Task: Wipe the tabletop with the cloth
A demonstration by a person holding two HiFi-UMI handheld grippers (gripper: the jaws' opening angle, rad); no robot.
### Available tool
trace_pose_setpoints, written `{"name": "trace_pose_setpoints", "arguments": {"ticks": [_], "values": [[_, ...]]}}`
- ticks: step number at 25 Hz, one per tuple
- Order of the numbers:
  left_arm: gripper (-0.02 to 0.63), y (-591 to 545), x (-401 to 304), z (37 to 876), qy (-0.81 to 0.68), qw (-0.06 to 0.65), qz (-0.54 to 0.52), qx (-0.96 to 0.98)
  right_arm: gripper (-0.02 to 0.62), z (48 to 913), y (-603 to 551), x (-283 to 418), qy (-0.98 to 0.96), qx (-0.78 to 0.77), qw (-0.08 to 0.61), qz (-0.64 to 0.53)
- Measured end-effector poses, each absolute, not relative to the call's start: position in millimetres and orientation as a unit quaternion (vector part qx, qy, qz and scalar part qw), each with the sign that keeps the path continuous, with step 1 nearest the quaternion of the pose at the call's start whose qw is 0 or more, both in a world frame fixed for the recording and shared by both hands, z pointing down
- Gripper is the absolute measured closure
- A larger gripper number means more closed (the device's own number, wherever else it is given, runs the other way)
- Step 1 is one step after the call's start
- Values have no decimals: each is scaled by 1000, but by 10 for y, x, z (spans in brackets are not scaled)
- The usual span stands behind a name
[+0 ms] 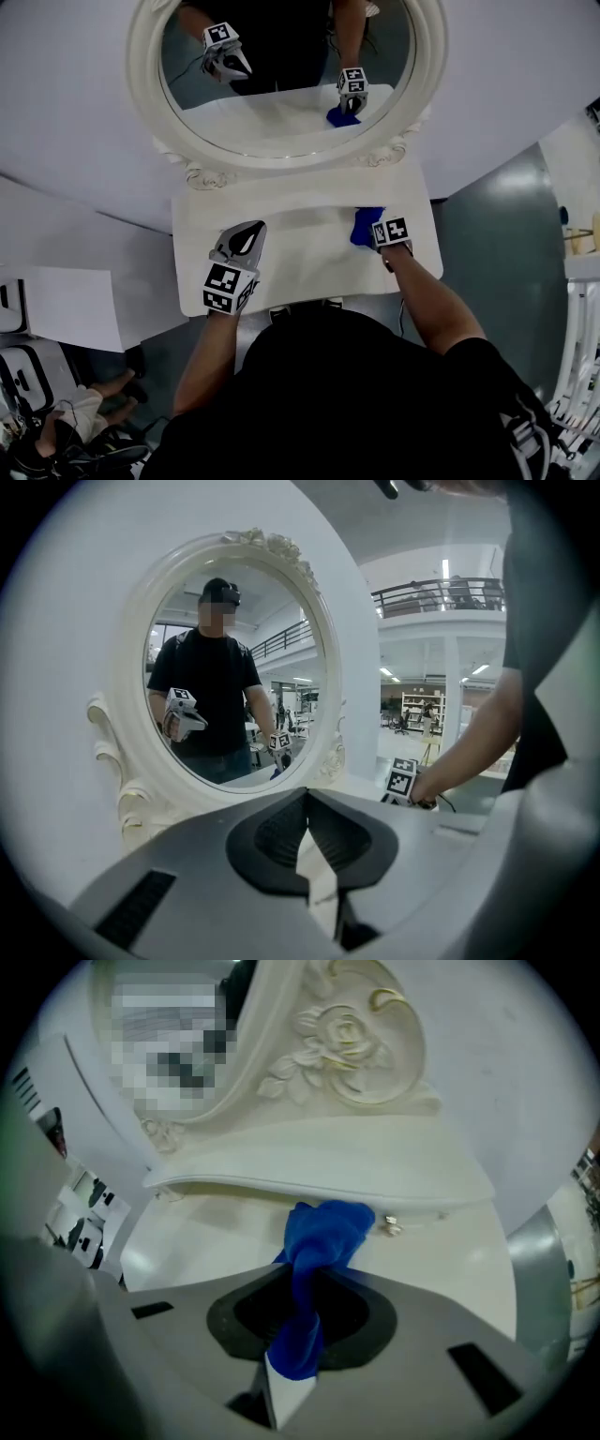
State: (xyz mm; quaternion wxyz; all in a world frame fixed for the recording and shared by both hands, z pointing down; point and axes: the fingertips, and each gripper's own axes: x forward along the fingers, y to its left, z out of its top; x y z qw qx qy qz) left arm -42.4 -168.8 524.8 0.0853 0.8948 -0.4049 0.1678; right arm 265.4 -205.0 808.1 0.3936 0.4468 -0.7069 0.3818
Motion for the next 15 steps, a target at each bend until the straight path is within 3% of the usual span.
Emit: {"name": "trace_pose_setpoints", "arguments": {"ticks": [15], "values": [[595,-1322,-1540,5059,-479,82,153,860,538,7830,-1569,-626,-834,210,376,344]]}}
